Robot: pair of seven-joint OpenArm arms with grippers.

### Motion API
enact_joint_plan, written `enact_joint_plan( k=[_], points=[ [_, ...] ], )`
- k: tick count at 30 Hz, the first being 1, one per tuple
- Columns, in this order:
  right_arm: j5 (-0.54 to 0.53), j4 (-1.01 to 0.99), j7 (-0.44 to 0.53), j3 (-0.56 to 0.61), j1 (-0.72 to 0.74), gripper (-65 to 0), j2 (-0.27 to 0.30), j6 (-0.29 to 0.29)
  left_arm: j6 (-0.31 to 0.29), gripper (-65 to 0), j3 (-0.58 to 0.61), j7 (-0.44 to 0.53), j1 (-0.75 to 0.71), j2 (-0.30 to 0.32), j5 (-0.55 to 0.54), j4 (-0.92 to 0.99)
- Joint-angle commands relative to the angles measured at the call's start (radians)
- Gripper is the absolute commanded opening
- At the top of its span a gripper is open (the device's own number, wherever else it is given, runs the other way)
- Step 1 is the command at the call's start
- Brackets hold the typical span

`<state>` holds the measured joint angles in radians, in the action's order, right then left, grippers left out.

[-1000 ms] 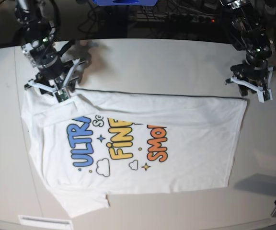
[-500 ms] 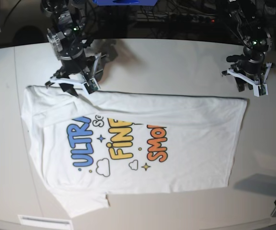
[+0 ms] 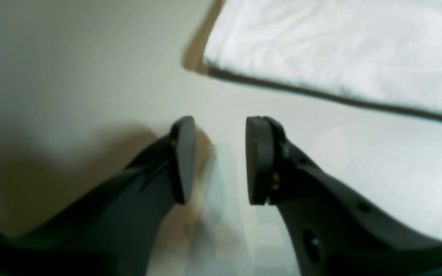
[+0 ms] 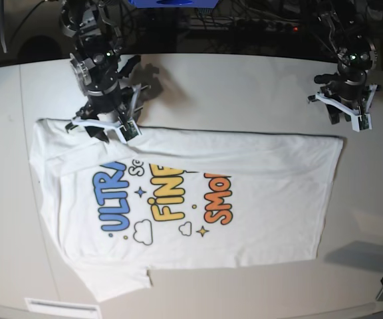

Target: Fold the T-shirt properly

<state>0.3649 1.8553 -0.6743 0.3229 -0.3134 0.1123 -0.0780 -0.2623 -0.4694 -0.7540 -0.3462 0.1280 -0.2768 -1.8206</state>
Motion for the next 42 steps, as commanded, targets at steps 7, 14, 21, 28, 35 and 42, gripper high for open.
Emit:
enact_joint_plan(
  k=[7,14,21,28,35,42],
  points=[
    [0.004,-0.026,0.021,-0.001,0.036,-35.0,0.0,0.007,0.001,-43.3,-0.004,0.023,0.0,0.012,0.0,-0.018],
    [0.003,-0.026,0.021,-0.034,0.039,-35.1,0.002,0.001,0.001,-43.3,-0.004,0.023,0.0,0.012,0.001,-0.017],
    [0.0,-0.026,0.02,-0.066,0.043,-38.4,0.005,-0.001,0.001,-43.3,-0.004,0.023,0.003,0.012,0.001,-0.015],
    [0.0,-0.027,-0.022,-0.06,0.07,-63.7,0.002,-0.003,0.001,-43.3,-0.004,0.02,0.005,0.012,-0.002,-0.015],
    [-0.002,-0.027,-0.052,-0.057,0.116,-65.0,0.0,-0.003,0.001,-43.3,-0.004,0.02,0.0,0.012,-0.003,-0.015],
    [-0.002,-0.027,-0.104,-0.054,0.184,-65.0,-0.029,-0.003,0.001,-43.3,-0.004,0.02,0.0,0.012,0.001,-0.015]
  ],
)
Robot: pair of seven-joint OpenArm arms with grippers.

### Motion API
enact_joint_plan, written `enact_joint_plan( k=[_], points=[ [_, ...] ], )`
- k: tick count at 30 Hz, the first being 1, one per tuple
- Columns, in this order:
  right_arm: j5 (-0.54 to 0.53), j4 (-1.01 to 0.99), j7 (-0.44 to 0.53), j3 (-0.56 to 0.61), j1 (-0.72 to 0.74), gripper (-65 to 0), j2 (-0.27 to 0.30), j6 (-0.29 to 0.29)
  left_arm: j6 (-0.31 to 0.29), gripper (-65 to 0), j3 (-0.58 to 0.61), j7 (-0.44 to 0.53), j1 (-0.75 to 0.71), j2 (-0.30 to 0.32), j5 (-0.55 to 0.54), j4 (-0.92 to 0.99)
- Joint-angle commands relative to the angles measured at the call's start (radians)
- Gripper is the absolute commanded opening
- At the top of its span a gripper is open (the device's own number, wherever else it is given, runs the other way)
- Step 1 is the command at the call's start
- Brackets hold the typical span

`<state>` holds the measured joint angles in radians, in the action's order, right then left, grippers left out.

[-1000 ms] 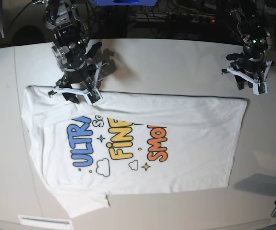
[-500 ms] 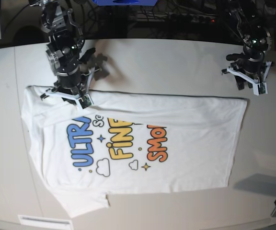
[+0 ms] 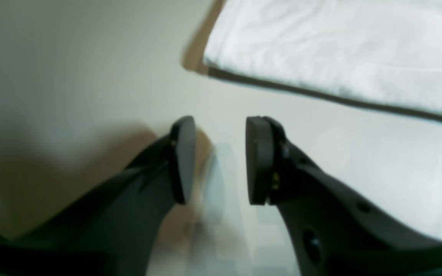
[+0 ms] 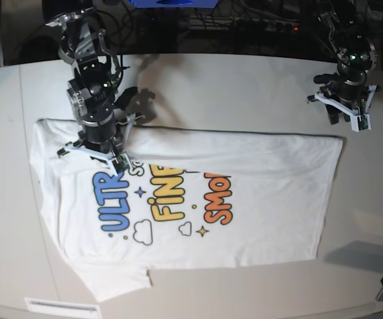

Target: Fold the T-shirt properly

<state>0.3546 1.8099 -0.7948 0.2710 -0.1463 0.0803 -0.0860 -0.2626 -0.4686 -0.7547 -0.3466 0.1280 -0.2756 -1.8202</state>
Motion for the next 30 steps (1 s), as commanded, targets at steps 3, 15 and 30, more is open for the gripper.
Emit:
enact_joint_plan(
  k=[3,15,30],
  points=[
    [0.013,0.018,0.005,0.034,0.044,-65.0,-0.004,0.005,0.001,-43.3,-0.005,0.021,0.001,0.012,0.0,-0.016],
    [0.014,-0.117,0.013,0.116,0.139,-65.0,-0.024,0.013,0.001,-43.3,-0.005,0.019,0.001,0.012,0.002,-0.016],
    [0.014,-0.275,0.068,0.118,0.261,-61.4,-0.024,0.01,0.001,-43.3,-0.005,0.019,0.004,0.014,0.002,0.018]
  ],
)
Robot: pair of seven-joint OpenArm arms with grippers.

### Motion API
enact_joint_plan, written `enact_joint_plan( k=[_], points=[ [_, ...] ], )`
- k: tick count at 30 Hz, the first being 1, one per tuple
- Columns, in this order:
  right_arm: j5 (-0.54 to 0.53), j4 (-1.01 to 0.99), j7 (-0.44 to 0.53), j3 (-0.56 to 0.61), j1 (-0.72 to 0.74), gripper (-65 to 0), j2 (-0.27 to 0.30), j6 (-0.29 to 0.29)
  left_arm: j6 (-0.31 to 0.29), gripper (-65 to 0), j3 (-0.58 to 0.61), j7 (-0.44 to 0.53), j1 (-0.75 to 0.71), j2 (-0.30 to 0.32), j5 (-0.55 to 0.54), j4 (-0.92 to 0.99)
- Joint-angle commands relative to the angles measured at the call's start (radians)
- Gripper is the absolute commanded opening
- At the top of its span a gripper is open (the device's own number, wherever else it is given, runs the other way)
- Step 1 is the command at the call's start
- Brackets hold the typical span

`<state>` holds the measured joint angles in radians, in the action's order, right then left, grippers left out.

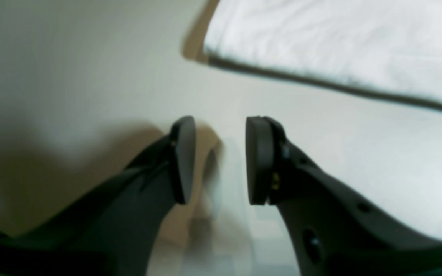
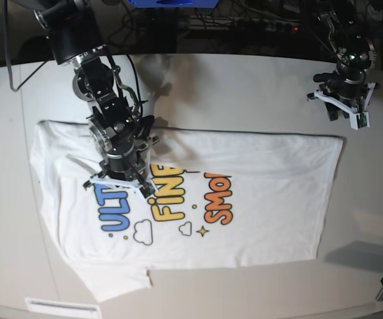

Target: Fold the T-shirt properly

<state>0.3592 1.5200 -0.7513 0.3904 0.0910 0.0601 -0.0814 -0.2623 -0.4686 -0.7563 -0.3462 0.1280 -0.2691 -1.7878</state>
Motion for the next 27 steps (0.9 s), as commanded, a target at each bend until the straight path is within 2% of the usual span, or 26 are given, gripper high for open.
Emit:
enact_joint_plan(
  k=[1,4,7,10,14,18,20,22,24,27],
  points=[
    [0.01,0.011,0.025,-0.001,0.023,-58.8,-0.004,0.007,0.001,-43.3,-0.005,0.021,0.003,0.014,-0.005,-0.011],
    [0.01,0.017,0.042,-0.001,0.029,-49.0,-0.004,0.007,0.001,-43.3,-0.005,0.022,0.005,0.014,-0.005,-0.007],
    [0.01,0.043,0.102,-0.005,0.034,-43.5,0.004,0.009,0.001,-43.3,0.001,0.022,0.009,0.014,-0.005,-0.007],
    [0.013,0.093,0.143,-0.018,0.037,-43.2,0.016,0.012,0.001,-43.3,0.003,0.025,0.011,0.014,-0.011,-0.013],
    [0.013,0.212,0.146,-0.149,-0.009,-43.2,0.027,0.013,0.001,-43.3,0.003,0.027,0.025,0.014,-0.011,-0.071],
    [0.005,0.319,0.105,-0.268,-0.121,-42.8,0.025,0.002,-0.004,-42.8,-0.002,0.03,0.046,0.017,-0.012,-0.151],
    [0.005,0.336,0.08,-0.278,-0.185,-42.8,0.025,0.001,-0.004,-42.5,0.005,0.044,0.077,0.019,-0.012,-0.154],
    [0.004,0.337,0.098,-0.281,-0.244,-42.8,0.024,0.001,-0.004,-42.5,0.011,0.067,0.101,0.019,-0.012,-0.131],
    [-0.01,0.337,0.138,-0.282,-0.297,-42.8,0.002,0.001,-0.004,-42.5,0.047,0.09,0.123,0.025,-0.002,-0.102],
    [-0.07,0.339,0.189,-0.334,-0.34,-42.7,-0.033,0.001,-0.004,-42.5,0.136,0.131,0.132,0.071,-0.003,-0.062]
  ],
)
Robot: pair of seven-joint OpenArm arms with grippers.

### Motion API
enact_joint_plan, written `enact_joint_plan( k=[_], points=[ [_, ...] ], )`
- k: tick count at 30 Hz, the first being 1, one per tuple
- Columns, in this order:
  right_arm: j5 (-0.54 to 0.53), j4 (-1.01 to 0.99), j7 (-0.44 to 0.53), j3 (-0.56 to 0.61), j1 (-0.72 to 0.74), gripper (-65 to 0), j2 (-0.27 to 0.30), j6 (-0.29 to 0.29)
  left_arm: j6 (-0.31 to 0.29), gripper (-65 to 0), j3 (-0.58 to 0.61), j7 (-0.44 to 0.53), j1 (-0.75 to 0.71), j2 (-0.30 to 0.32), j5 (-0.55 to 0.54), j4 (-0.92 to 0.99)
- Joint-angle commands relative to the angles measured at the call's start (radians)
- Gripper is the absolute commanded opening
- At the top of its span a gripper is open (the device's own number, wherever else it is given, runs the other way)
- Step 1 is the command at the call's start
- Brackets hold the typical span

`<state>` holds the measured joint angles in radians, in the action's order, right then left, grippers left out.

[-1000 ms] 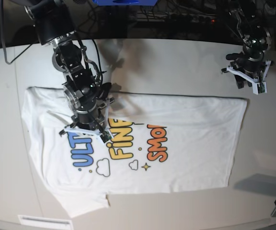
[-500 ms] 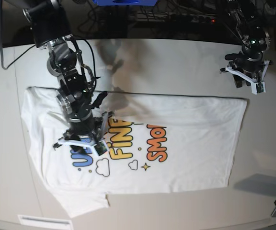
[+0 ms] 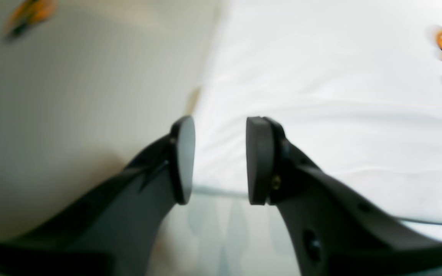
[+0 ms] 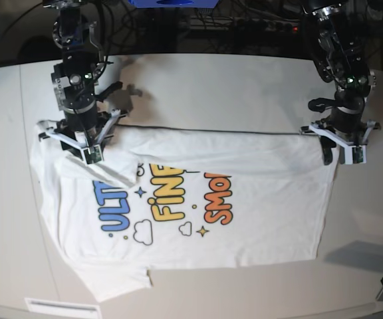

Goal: Fold the T-shirt properly
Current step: 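Grasp the collar edge with both grippers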

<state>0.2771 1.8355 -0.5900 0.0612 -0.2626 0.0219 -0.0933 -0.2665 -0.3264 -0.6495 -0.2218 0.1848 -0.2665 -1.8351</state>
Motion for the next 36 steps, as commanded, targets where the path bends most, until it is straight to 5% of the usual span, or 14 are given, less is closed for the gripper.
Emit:
enact_joint_plan(
  k=[1,8,16,36],
  points=[
    [-0.012,0.023,0.029,-0.014,0.009,-42.5,0.0,0.013,0.0,-42.5,0.026,0.047,0.008,0.037,-0.006,-0.002],
    [-0.101,0.023,0.034,-0.031,-0.025,-27.0,0.005,0.013,0.0,-42.5,0.056,0.147,0.009,0.065,-0.006,0.102],
    [-0.171,0.019,0.084,-0.116,-0.027,-27.1,-0.001,0.013,0.0,-42.5,0.062,0.28,0.034,0.058,0.075,0.203],
    [-0.19,-0.241,0.089,-0.116,0.107,-27.0,0.008,0.013,0.0,-42.5,0.071,0.28,0.149,0.061,0.106,0.501]
  ],
)
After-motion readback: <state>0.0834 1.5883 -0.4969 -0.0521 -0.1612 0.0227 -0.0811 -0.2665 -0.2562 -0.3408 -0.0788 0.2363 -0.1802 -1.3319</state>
